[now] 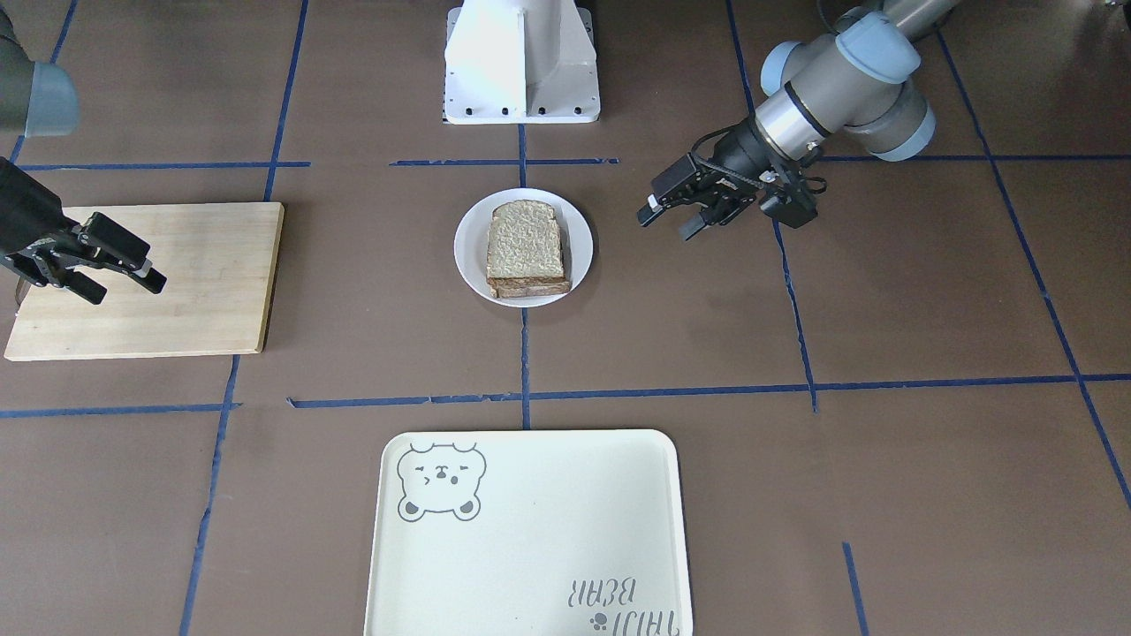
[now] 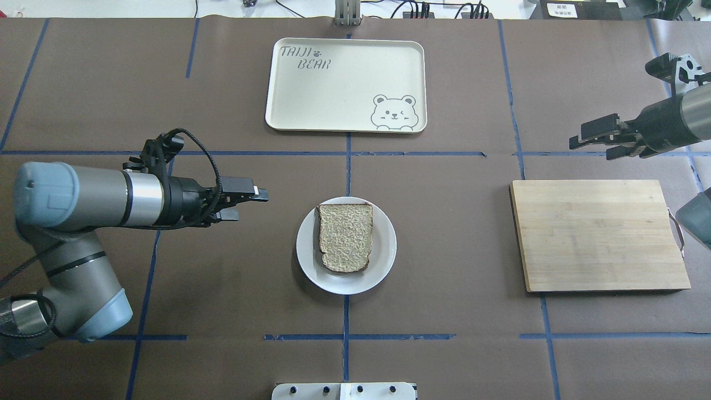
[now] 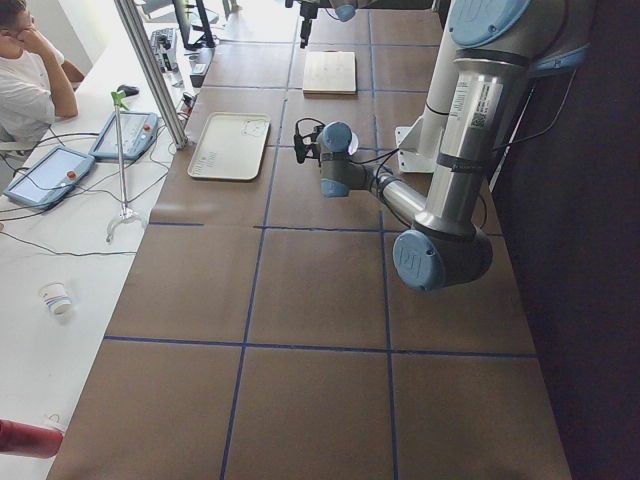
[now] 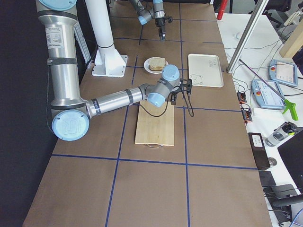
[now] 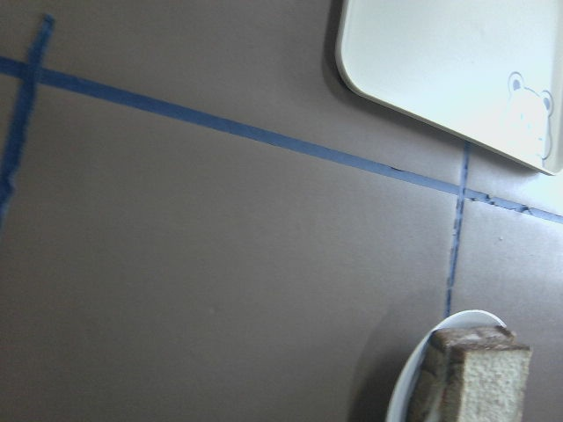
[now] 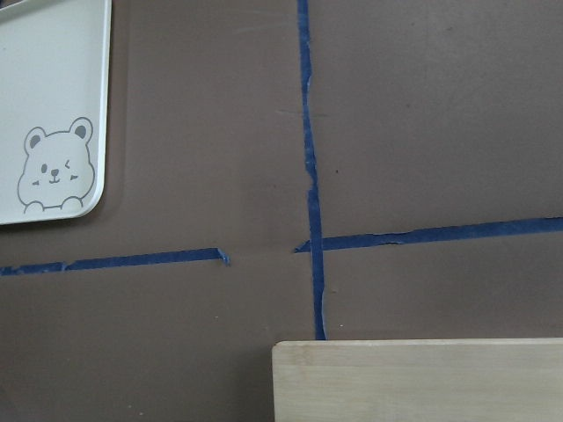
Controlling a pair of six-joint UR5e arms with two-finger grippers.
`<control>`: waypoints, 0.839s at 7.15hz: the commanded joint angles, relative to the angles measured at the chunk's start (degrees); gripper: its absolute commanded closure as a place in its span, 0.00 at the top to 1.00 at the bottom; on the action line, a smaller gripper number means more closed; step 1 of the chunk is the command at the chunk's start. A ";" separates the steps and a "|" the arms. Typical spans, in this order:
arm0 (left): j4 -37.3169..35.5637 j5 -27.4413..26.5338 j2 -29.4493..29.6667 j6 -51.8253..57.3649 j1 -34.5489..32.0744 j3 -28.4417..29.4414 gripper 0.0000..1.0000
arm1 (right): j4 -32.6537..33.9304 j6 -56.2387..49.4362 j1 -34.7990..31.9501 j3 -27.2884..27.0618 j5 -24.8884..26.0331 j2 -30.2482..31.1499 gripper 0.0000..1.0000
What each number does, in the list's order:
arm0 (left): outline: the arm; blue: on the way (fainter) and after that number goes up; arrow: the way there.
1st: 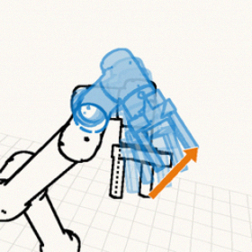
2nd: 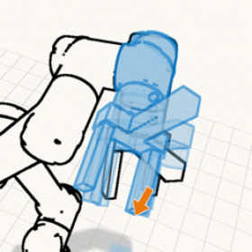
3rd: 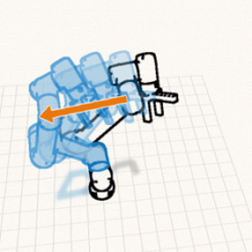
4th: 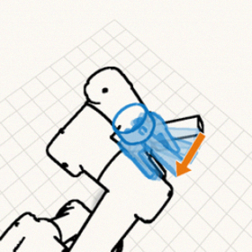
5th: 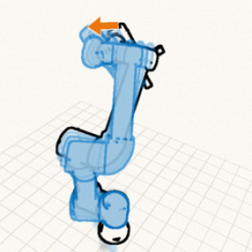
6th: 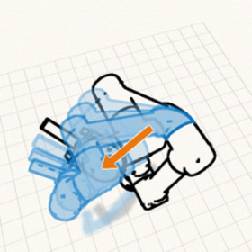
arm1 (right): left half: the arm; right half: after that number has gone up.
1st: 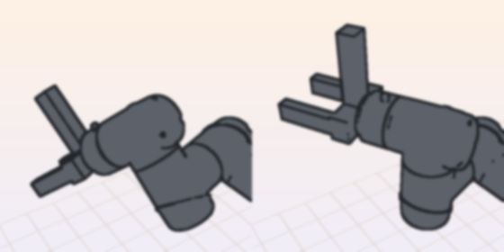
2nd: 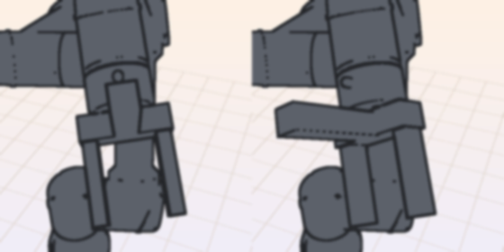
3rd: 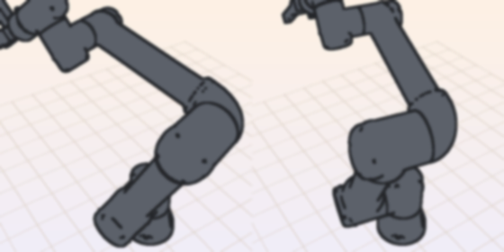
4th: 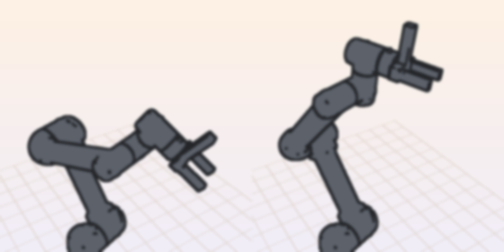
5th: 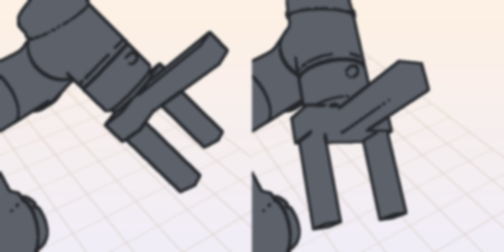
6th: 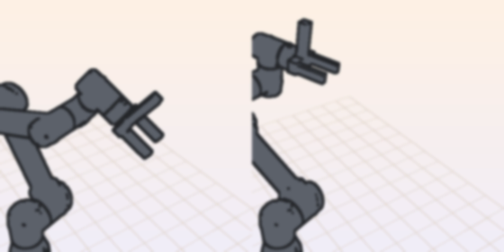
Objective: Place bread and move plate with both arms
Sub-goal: 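Lower the left gripper to the plate rim and grip it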
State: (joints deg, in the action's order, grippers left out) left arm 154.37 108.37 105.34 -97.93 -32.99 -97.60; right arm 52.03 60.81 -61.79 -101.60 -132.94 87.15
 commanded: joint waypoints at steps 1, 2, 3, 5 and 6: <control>8.95 -6.92 1.89 -0.51 3.44 6.95 0.94 | 5.94 -9.24 -2.61 -0.18 0.67 0.56 1.00; 14.15 -8.77 2.67 -0.51 5.46 10.81 0.89 | 9.89 -15.66 -4.63 -0.18 0.67 0.48 1.00; 15.50 -9.92 3.29 -0.60 6.69 11.98 0.85 | 12.80 -21.12 -6.66 -0.18 0.58 0.48 1.00; 15.52 -10.02 4.00 -0.60 8.89 11.91 0.64 | 14.59 -23.55 -7.99 -0.26 0.14 0.04 1.00; 15.52 -10.02 4.87 -0.60 9.86 12.34 0.54 | 14.68 -23.55 -7.82 -0.52 0.14 -0.05 1.00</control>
State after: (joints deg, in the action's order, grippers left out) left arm 169.77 98.45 109.42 -98.52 -24.35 -85.64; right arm 66.29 37.82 -69.43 -101.94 -132.68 87.21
